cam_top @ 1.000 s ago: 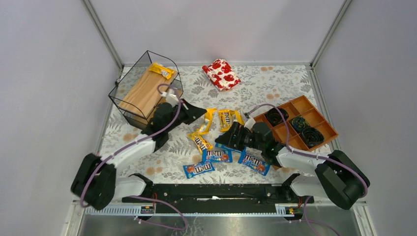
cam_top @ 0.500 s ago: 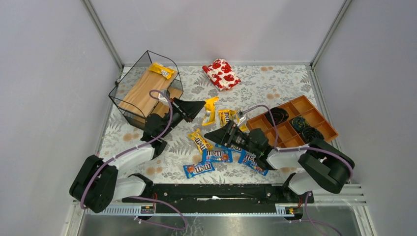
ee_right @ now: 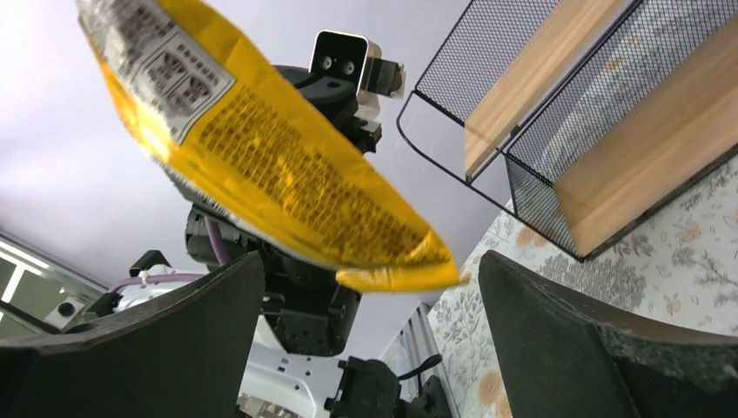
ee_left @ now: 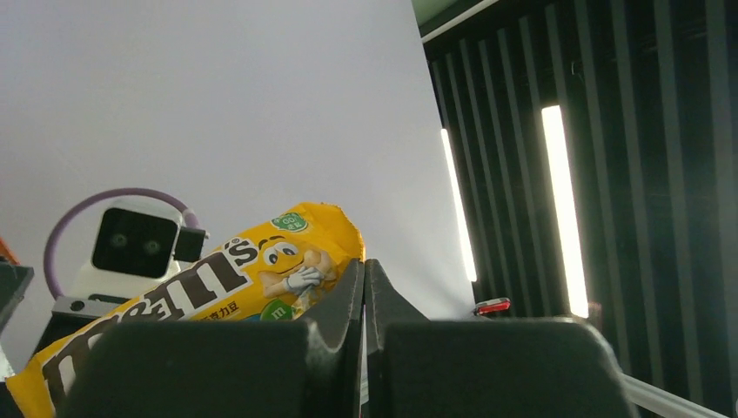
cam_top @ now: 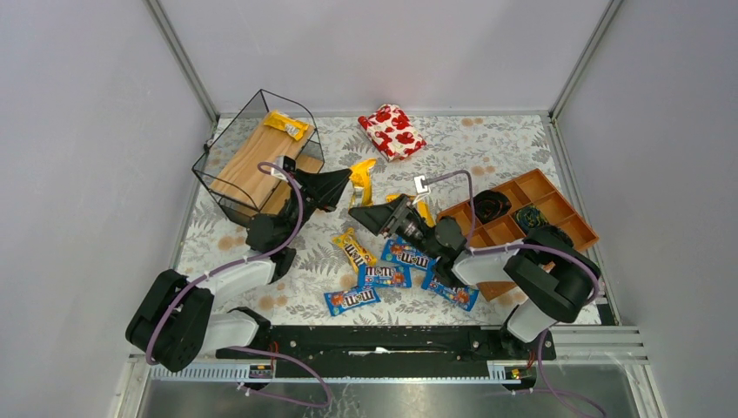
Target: Place and organize the candy bags onto the shelf
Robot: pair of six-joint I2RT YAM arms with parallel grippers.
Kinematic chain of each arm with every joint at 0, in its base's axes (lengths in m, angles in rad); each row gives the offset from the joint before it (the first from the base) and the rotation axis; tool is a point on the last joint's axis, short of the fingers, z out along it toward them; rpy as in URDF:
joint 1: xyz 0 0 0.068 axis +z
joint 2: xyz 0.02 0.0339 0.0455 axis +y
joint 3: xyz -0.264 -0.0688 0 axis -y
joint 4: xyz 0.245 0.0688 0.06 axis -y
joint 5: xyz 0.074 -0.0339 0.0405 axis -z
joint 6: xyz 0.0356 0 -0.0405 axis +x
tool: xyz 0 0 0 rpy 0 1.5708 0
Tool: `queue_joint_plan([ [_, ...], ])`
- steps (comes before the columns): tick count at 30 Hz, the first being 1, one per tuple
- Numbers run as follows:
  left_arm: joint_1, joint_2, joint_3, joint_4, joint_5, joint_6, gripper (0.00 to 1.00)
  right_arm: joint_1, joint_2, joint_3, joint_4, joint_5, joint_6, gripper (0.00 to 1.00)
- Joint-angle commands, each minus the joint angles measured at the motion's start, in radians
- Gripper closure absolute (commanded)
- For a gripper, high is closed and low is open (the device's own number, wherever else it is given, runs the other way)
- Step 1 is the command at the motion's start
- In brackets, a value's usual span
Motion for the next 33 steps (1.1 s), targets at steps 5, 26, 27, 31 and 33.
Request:
queue_joint_plan([
  [5, 0.000, -0.021, 0.004, 0.140, -0.036, -0.057, 1.00, 0.008, 0.030, 0.124, 0.216, 0.033, -0.082, 0.04],
  [26, 0.000, -0.001, -0.005, 0.178, -0.086, -0.027, 1.00, 0.014, -0.186, -0.008, 0.219, 0.081, 0.036, 0.28],
  [27, 0.000, 0.003, -0.003, 0.179, -0.087, -0.027, 1.00, 0.015, -0.188, -0.014, 0.219, 0.083, 0.042, 0.30],
  [31, 0.000, 0.015, -0.002, 0.189, -0.091, -0.028, 1.00, 0.021, -0.201, -0.034, 0.219, 0.092, 0.053, 0.37],
  [33, 0.000, 0.021, 0.001, 0.190, -0.090, -0.027, 1.00, 0.025, -0.203, -0.040, 0.219, 0.096, 0.055, 0.41],
])
